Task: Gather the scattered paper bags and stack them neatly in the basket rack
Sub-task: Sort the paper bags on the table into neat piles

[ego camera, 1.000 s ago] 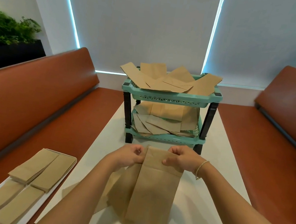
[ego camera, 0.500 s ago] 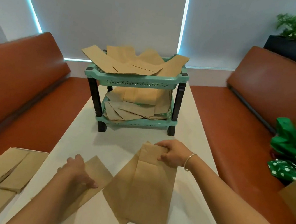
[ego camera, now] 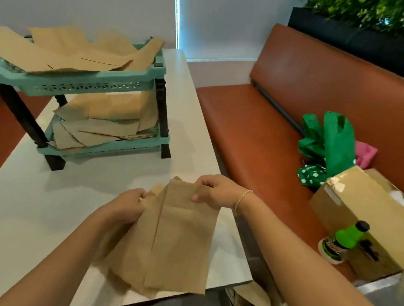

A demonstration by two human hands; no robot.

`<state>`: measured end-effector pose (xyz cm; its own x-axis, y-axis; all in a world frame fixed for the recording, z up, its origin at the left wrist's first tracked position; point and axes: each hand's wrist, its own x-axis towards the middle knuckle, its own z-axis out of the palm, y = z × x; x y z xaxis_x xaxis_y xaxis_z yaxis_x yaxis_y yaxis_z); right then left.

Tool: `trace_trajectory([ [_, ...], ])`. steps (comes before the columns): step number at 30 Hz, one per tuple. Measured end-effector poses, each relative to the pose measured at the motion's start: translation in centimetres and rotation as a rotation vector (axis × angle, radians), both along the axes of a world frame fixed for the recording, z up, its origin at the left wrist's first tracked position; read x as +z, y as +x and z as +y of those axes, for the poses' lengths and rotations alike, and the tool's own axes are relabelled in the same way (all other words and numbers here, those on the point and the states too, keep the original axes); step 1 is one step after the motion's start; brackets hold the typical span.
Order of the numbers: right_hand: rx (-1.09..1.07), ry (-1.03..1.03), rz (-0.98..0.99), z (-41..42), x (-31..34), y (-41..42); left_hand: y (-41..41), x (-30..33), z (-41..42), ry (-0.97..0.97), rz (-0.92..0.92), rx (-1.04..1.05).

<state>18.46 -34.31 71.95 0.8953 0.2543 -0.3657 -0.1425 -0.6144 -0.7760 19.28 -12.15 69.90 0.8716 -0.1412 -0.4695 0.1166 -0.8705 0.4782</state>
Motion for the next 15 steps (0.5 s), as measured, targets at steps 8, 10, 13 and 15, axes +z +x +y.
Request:
trace_trajectory([
  [8,-0.261,0.011,-0.002,-11.3,-0.6,-2.5,-0.2,0.3,-13.6,-0.537,0.052,0.127],
  [10,-0.277,-0.132,0.001,-14.1,-1.0,-2.9,0.0,-0.5,-16.0,-0.641,0.038,0.181],
  [13,-0.315,-0.479,-0.061,-18.1,-2.6,-3.5,0.4,-2.0,-18.9,-0.597,-0.087,0.135],
  [15,-0.383,-0.573,-0.043,-20.3,-4.5,-4.1,0.6,-2.7,-20.4,-0.500,-0.168,0.072],
])
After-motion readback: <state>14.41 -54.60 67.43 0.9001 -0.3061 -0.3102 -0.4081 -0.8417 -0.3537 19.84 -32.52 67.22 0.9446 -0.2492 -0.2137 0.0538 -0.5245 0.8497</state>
